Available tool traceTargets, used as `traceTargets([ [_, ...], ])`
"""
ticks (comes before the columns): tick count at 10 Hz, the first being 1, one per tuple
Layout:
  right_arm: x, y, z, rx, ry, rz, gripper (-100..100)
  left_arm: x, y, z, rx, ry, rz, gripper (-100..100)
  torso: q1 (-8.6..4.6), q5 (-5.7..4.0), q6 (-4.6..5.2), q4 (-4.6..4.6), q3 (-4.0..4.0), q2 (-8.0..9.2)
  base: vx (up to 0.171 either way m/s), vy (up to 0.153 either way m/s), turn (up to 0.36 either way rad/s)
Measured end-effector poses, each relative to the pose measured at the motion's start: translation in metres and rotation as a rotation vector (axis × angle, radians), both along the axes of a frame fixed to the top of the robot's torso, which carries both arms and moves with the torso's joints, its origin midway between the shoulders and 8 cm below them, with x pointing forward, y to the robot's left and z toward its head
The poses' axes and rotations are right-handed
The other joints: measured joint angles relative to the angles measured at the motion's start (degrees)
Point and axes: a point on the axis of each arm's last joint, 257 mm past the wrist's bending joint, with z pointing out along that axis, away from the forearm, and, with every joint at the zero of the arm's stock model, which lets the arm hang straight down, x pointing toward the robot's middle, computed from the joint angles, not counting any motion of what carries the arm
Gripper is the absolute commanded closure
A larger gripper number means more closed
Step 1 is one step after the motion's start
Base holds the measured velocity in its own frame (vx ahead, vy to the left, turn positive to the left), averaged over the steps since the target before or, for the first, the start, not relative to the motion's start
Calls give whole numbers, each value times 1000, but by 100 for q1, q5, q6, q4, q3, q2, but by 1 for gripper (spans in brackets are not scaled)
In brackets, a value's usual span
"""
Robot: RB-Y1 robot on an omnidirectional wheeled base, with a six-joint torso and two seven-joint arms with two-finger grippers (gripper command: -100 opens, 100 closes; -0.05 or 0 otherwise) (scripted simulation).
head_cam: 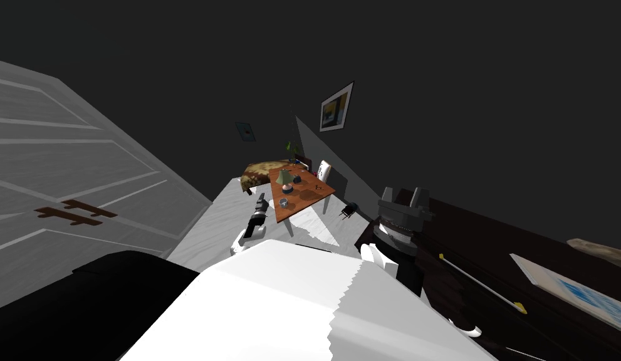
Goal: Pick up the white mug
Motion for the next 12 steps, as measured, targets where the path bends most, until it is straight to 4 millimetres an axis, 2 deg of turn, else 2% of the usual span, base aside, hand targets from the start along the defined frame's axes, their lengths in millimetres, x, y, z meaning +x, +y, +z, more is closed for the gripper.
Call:
traceTargets([
  [3,0,0,0,0,0,0,0,-3,8,-58,-93,97,32,-100,-2,0,1,-1,-3,-5,10,-18,-29],
  [5,0,0,0,0,0,0,0,-2,11,-73,-128,132,42,-100,2,0,0,0,-2,-4,11,-6,-31],
  [6,0,0,0,0,0,0,0,-3,10,-90,-158,163,49,-100,3,1,0,-1,-3,-5,24,0,-42],
  [9,0,0,0,0,0,0,0,-7,2,-137,-247,248,66,-100,8,1,-1,-3,-7,-13,37,11,-37],
  [12,0,0,0,0,0,0,0,-10,-19,-177,-339,316,74,-100,15,2,0,-4,-12,-22,59,32,-32],
])
